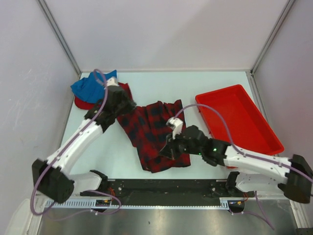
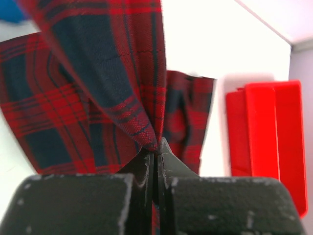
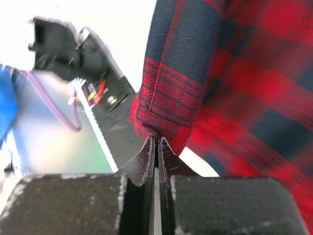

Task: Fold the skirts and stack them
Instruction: Fold the skirt at the center of the board.

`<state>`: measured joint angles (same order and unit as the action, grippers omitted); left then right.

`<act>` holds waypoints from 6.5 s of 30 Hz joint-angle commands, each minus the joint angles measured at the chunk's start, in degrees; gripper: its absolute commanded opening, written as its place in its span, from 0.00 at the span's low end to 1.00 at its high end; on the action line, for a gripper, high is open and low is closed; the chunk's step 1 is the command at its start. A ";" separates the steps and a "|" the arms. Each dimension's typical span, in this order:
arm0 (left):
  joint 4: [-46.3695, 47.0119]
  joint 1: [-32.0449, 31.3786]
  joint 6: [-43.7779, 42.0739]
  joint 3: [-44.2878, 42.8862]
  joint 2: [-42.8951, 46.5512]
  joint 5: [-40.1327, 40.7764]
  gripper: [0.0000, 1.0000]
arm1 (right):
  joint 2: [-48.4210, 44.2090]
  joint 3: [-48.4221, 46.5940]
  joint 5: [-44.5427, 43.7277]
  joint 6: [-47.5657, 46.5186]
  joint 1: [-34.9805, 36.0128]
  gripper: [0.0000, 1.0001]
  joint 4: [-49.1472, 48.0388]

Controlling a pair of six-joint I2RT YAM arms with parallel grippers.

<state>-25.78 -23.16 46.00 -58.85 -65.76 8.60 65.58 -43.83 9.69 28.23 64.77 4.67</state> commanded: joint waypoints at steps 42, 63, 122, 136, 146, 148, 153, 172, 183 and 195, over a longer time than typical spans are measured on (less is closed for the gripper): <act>6.54 -16.57 -19.19 -31.59 -40.07 -14.23 1.00 | -20.67 13.78 10.53 9.75 -27.16 0.63 31.98; 17.17 -7.87 -18.84 -7.60 -35.40 -16.87 1.00 | 1.37 1.64 0.15 18.43 -14.41 1.00 16.86; 11.88 -0.66 -18.66 9.90 -19.57 -1.03 0.98 | -1.96 7.18 -27.71 33.03 -17.75 1.00 26.62; 15.68 0.92 -22.53 -6.62 -42.42 -7.89 0.67 | 4.82 13.25 -25.16 31.45 -20.30 0.84 19.07; 14.44 0.92 -14.99 4.87 -32.89 -8.78 0.43 | 9.47 12.64 -18.33 12.06 -26.45 0.08 0.36; 13.74 0.83 -12.44 8.83 -29.44 -7.21 0.43 | 11.84 10.45 -15.60 4.32 -29.07 0.05 -0.88; 10.05 0.83 -6.98 17.43 -18.30 -3.07 0.43 | 19.66 -0.09 -10.32 -10.37 -31.37 0.00 1.37; -9.29 -12.05 -5.30 7.96 1.41 10.92 1.00 | 9.48 -11.19 -7.06 -12.85 -39.19 0.00 33.39; -10.06 -20.79 -2.41 24.40 24.08 -8.87 1.00 | 13.34 -10.66 -6.71 -13.29 -39.72 0.00 32.69; -20.64 -20.79 4.53 22.72 29.73 -2.97 1.00 | 12.73 -8.64 -7.32 -13.37 -39.81 0.00 31.72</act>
<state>-44.34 -43.72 46.61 -35.27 -33.54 6.09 79.22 -53.12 3.40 15.75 25.21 36.49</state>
